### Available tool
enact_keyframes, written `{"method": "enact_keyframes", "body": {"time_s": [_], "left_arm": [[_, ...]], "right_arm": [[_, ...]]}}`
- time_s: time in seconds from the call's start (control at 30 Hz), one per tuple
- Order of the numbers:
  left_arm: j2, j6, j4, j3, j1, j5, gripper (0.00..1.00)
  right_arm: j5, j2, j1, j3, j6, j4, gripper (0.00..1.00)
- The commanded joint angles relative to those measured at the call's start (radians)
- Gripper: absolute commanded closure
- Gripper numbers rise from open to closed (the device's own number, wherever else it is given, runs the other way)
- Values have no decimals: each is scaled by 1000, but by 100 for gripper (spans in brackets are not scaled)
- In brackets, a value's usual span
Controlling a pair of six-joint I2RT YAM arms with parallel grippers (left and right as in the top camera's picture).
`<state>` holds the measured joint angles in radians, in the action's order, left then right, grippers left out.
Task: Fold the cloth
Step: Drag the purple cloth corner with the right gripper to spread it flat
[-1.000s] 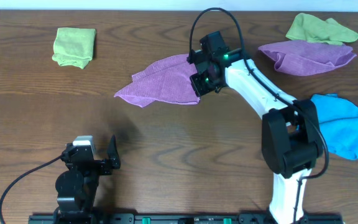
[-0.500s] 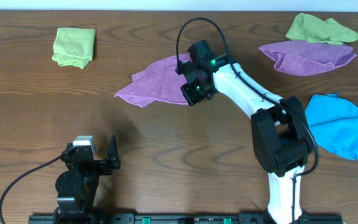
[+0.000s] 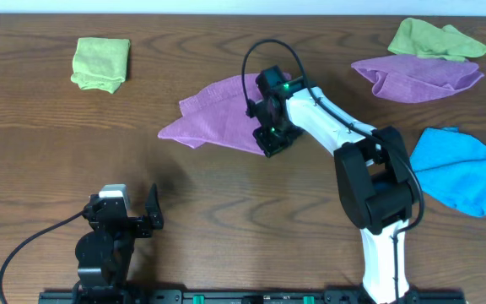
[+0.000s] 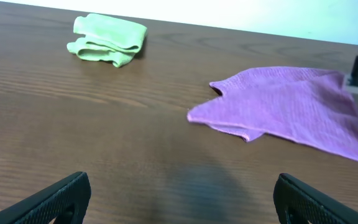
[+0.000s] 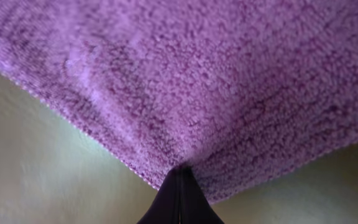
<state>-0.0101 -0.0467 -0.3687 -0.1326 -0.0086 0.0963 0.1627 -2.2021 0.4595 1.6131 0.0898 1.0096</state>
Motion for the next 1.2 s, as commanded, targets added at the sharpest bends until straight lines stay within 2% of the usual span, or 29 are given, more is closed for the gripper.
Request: {"method": "enact_keyframes", "body": {"time_s": [0.0,0.37,0.47,0.57,0.77,1.17], "left_arm": [[6,18,-7,21,2,-18,5],[6,18,-7,21,2,-18,5],[6,18,-7,21,2,-18,5],[6,18,-7,21,2,-18,5],[6,18,-7,21,2,-18,5],[6,18,-7,21,2,-18,5]], "right_arm": [[-85,-7,-11,-7,-89,61,99],[-114,-7,-161,-7,-246,297,99],[-55,-2,-204,-4,-254,317,99],[54,25,-219,17,-254,258,98],[50,72,-154,16,-188,16,99],[96,69,-106,-34,-152,-59,98]]}}
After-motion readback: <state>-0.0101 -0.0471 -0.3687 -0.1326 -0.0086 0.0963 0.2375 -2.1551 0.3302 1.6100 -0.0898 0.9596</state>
